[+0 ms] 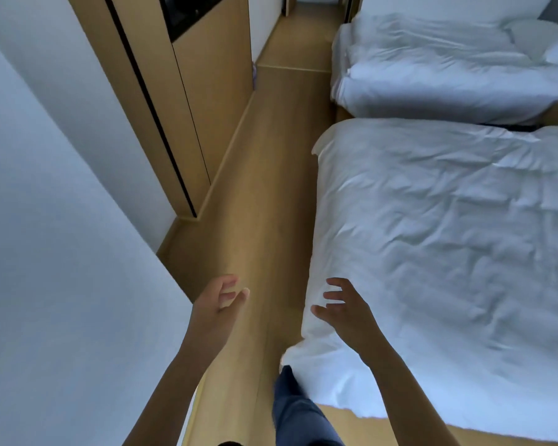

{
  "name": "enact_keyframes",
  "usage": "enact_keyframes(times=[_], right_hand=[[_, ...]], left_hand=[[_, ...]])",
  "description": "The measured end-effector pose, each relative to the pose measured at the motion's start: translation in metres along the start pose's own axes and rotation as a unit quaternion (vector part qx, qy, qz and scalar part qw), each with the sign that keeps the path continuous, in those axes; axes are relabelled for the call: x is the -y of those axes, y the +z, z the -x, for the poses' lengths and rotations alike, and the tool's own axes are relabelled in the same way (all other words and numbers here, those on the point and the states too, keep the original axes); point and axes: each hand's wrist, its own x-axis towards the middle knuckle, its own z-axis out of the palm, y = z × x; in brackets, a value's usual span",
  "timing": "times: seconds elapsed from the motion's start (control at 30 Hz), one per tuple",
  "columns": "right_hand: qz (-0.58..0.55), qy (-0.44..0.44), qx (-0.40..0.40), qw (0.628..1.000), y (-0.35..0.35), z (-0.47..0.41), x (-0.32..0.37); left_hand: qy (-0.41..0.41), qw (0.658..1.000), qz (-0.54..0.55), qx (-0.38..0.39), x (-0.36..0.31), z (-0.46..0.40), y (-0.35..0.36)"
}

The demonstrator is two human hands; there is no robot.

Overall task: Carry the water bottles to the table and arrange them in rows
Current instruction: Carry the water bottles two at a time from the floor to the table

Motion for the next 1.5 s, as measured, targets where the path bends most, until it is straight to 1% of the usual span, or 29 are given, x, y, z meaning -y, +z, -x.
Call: enact_keyframes(times=[0.1, 0.2, 0.33, 0.5, 0.63, 0.87, 1.0, 1.17, 1.27, 1.5], right_hand=[[0.01, -0.005, -0.001, 1.0, -0.028, -0.08, 0.034], [-0.003, -0.008, -0.008, 1.0, -0.054, -0.151, 0.07], [-0.008, -0.008, 0.004, 1.0, -0.075, -0.234, 0.108], [-0.005, 0.005, 0.0, 1.0, -0.085, -0.345, 0.148], [-0.003, -0.004, 0.003, 1.0, -0.084, -0.453, 0.193], [-0.018, -0.02, -0.006, 1.0, -0.085, -0.625, 0.286], [-0.03, -0.016, -0.021, 0.999, -0.098, -0.708, 0.323], [-0.049, 0.006, -0.038, 0.998, -0.128, -0.825, 0.352], [-0.038, 0.003, -0.039, 0.999, -0.154, -0.91, 0.37], [-0.028, -0.001, -0.045, 0.999, -0.222, -1.099, 0.443]], left_hand=[[-0.009, 1.0, -0.011, 0.004, -0.033, -0.077, 0.019], [-0.004, 1.0, -0.016, 0.009, -0.068, -0.148, 0.032], [-0.012, 1.0, -0.003, 0.005, -0.096, -0.237, 0.043], [-0.029, 0.999, 0.016, -0.003, -0.114, -0.354, 0.052], [-0.011, 0.999, 0.029, -0.009, -0.131, -0.468, 0.052], [-0.011, 0.999, 0.045, 0.019, -0.183, -0.667, 0.043], [-0.007, 0.999, 0.044, 0.025, -0.208, -0.767, 0.047], [-0.005, 0.998, 0.042, 0.039, -0.233, -0.896, 0.075], [0.005, 0.998, 0.047, 0.037, -0.254, -0.982, 0.098], [0.005, 0.999, 0.039, 0.015, -0.331, -1.168, 0.142]])
